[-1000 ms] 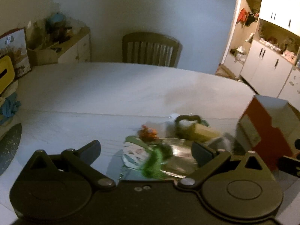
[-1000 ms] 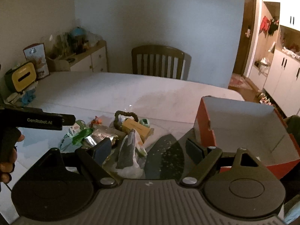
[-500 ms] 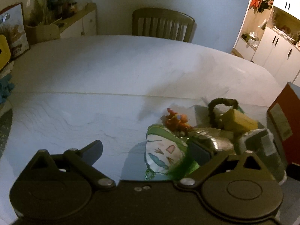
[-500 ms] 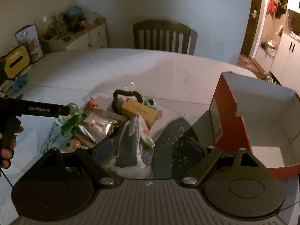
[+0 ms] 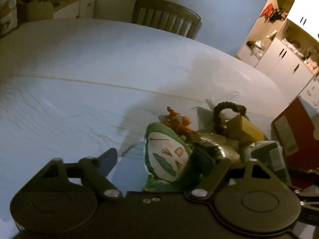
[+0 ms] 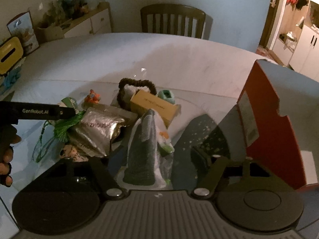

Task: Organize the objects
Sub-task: 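Grasp the green plush toy with left tool while right tool grasps the clear bag, then carry plush toy with left tool while right tool carries bag into the box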

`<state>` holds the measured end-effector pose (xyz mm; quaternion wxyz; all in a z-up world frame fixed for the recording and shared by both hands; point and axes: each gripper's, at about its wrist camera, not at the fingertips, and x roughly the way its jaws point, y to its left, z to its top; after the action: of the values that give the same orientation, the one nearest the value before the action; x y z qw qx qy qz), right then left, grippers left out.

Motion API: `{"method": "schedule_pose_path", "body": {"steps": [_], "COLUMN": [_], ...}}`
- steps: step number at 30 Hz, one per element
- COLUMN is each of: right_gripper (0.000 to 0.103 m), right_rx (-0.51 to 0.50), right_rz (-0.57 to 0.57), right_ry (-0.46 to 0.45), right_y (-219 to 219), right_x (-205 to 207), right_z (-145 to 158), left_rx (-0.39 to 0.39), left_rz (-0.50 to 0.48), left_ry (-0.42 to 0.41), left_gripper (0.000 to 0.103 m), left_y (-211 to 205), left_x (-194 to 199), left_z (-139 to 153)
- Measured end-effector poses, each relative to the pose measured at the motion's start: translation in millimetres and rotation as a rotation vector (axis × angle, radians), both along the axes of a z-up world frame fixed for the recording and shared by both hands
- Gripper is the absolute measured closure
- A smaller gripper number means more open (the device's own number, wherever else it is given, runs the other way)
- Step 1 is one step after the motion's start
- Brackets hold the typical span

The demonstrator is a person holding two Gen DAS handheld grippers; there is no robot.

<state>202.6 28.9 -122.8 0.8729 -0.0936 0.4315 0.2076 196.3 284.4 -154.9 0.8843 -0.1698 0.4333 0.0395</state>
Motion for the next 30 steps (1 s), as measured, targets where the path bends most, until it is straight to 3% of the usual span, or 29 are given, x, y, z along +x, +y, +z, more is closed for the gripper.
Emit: {"method": "schedule_pose_path", "body": {"steps": [7,13,17,23,30], "right_gripper": [0.061,0.075,0.092,0.095,0.095], "right_rx": [0.001,0.005,0.009,0.02,0.074], "right_rz": [-0.001,-0.008,-0.004,0.002,0.008], "right_ry": [0.03,0.039,0.041,0.015,0.004], "right_y": [6,7,8,6,-15], "right_x": [2,2,2,-2,-9], "right_z": [-5,-4,-3,6,37], "left_rx": [-0.095,-0.105,-0.099,-0.115,-0.152], "left_rz": [-0.014,-0.002,0.007,0.04,0.055], "left_ry": [-0.026,-0.033,-0.05,-0.07,-0.109], "left_gripper": [0.053,0.06,0.062,0.062,0.062], "left_y": [5,3,1,2,-13], "left_x": [-3,-7,-9,-19,-35], "left_z": [-2,1,9,30,73]}}
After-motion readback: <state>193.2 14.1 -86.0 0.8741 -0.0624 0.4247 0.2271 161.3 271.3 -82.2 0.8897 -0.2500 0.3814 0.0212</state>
